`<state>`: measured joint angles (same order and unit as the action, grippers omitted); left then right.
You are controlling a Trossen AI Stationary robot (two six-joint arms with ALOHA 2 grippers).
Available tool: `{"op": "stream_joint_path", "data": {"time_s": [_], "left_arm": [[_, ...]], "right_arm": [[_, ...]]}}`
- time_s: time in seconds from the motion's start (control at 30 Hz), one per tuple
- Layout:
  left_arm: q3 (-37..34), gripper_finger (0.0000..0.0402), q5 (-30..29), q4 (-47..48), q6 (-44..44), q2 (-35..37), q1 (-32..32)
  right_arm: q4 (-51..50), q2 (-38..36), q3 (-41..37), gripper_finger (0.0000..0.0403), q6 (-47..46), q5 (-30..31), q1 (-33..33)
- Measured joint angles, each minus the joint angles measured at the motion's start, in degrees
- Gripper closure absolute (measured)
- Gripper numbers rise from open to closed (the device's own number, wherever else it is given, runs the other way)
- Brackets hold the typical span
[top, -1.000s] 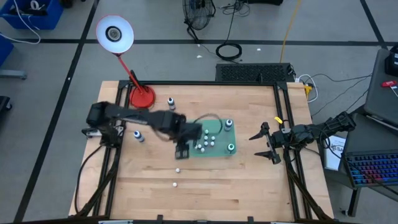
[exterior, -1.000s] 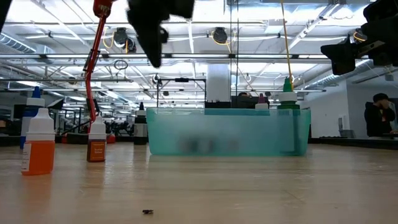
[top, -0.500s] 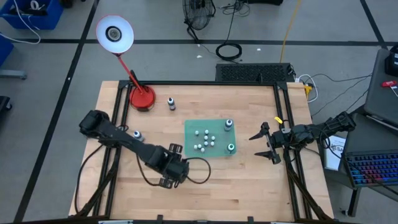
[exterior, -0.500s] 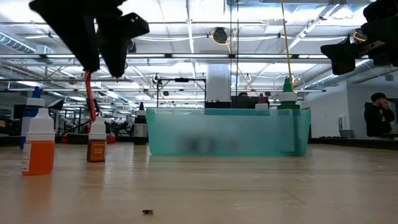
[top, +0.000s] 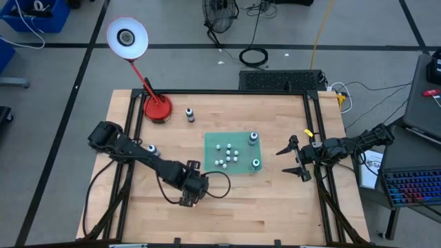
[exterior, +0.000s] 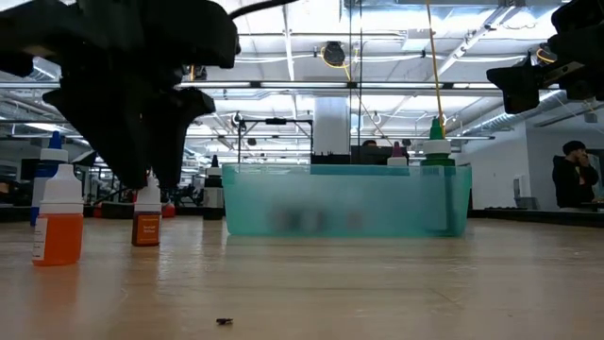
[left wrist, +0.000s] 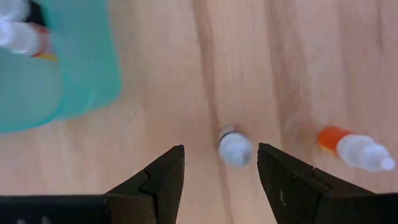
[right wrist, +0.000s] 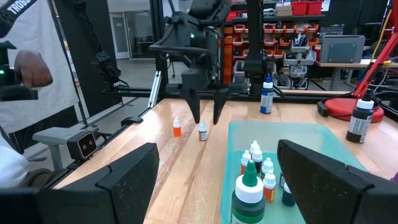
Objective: Pick & Place food coloring
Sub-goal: Put the small red food coloring bottle into the blue bin
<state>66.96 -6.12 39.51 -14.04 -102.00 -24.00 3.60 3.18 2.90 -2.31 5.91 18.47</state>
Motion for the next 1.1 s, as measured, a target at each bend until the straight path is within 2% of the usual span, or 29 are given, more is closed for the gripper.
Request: {"op": "stream_joint_path", "data": {"time_s": [0.7, 0.93, 1.1], "left_arm": [[-0.65, 0.0197, 0.98, -2.81, -1.14, -0.08, 0.03], [-0.66, 0.0197, 1.56, -2.6, 1.68, -5.2, 0.36], [-0.66, 0.0197, 1.19, -2.65, 2.27, -5.73, 0.36]], "right_arm": [[0.0, 0.0, 0.0, 0.0089, 0.0, -0.01, 0.01], [0.0, 0.02, 0.01, 0.0089, 0.0, -0.02, -0.01], [0.0, 0.0, 0.0, 0.0089, 0.0, 0.0, 0.01]]}}
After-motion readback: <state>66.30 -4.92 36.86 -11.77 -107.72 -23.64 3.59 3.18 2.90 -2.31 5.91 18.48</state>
